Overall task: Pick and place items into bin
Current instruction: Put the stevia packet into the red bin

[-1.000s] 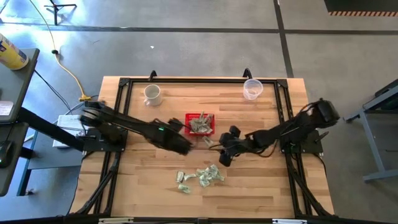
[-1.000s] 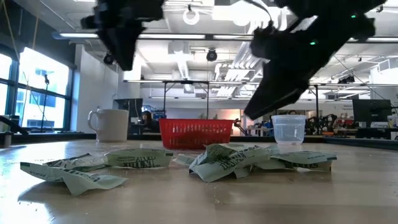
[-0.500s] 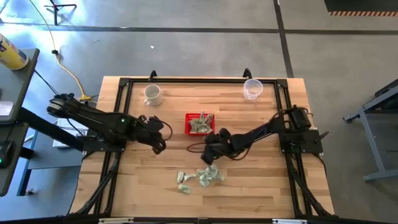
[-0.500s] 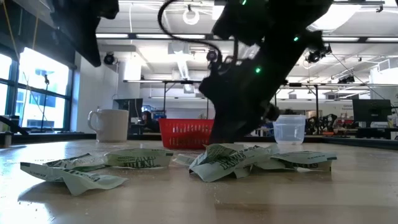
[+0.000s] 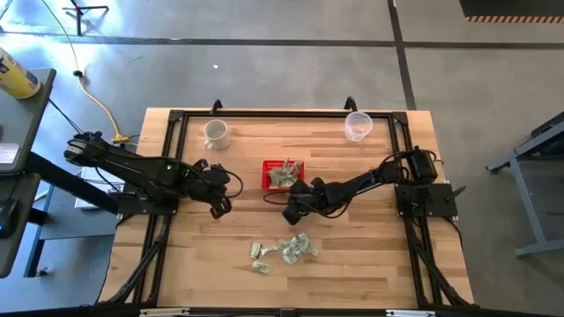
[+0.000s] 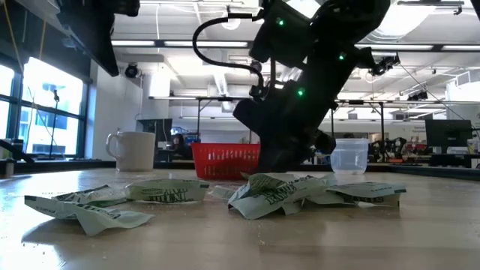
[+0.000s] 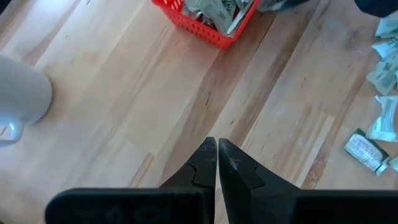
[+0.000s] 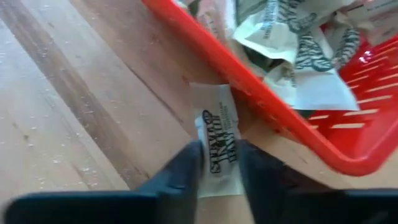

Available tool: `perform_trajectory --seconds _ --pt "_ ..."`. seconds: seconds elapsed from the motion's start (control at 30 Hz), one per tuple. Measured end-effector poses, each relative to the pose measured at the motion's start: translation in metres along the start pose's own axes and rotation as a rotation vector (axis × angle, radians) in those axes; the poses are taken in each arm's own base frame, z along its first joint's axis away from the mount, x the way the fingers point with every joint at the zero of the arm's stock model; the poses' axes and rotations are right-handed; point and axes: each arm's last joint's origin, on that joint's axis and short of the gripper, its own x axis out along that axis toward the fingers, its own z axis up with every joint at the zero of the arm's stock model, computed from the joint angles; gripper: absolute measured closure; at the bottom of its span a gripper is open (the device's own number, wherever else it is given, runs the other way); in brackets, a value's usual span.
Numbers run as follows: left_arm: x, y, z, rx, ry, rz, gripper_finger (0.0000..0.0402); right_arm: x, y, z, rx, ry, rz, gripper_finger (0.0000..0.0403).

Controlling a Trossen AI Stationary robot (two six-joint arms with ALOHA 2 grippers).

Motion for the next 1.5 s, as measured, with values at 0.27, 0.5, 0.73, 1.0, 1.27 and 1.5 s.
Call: perform_trajectory --seconds 0.27,0.5,0.73,1.0,1.27,1.5 --pt "0.0 0.0 0.001 -0.005 -0.017 0.006 0.0351 -0.005 0.005 0.001 0.025 0.059 0.06 0.0382" --pt "0.0 -0.001 0.002 -0.023 -0.028 -0.004 0.0351 -0.039 0.045 0.031 -0.059 0.069 0.287 0.0395" --pt "0.0 -0.002 0.001 -0.044 0.001 -0.033 0.0351 -0.073 0.056 0.078 -0.161 -0.062 0.157 0.0398" --pt "-0.004 -0.01 -0.005 -0.038 0.027 -0.083 0.0351 -0.055 0.0 0.119 -0.152 -0.01 -0.063 0.0395" --pt "-0.012 -0.019 -0.019 -0.054 0.015 -0.073 0.0351 -0.039 -0.023 0.14 -0.111 0.052 0.043 0.037" --pt "-0.014 -0.018 -0.025 -0.075 0.024 -0.035 0.0351 -0.036 -0.029 0.137 -0.072 0.05 -0.074 0.0295"
